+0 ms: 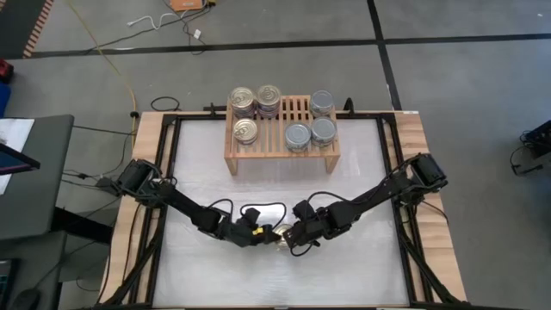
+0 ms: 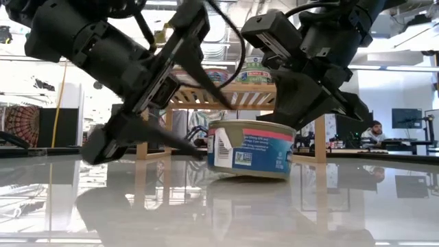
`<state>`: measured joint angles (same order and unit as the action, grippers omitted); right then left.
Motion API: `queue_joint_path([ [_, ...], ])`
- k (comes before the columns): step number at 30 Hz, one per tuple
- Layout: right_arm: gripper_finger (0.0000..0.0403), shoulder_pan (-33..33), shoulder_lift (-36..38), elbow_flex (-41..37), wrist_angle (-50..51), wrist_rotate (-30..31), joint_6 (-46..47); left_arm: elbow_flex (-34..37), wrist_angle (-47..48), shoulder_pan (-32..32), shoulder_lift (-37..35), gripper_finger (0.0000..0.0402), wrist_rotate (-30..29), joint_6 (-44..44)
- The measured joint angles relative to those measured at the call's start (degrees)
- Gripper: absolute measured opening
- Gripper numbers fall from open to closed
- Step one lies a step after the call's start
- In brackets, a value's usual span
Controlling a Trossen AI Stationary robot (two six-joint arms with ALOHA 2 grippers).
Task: Stack canned seafood by type on shelf
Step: Stack the blue-pink tuna can on top of the other blue-pink tuna can on the shelf
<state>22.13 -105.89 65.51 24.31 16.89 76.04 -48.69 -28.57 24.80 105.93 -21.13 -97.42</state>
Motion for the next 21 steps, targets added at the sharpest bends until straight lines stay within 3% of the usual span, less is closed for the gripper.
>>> queue_joint_path([
  [6,0.0025,0.0,-0.05,-0.06,0.04,0.09,0.01,0.02,5.33,0.87,0.0,0.0244,0.03,-4.28],
  [21,0.0022,-0.1,-0.14,-0.1,0.14,0.04,0.64,-0.61,4.56,2.21,0.02,0.0244,-4.65,-8.02],
])
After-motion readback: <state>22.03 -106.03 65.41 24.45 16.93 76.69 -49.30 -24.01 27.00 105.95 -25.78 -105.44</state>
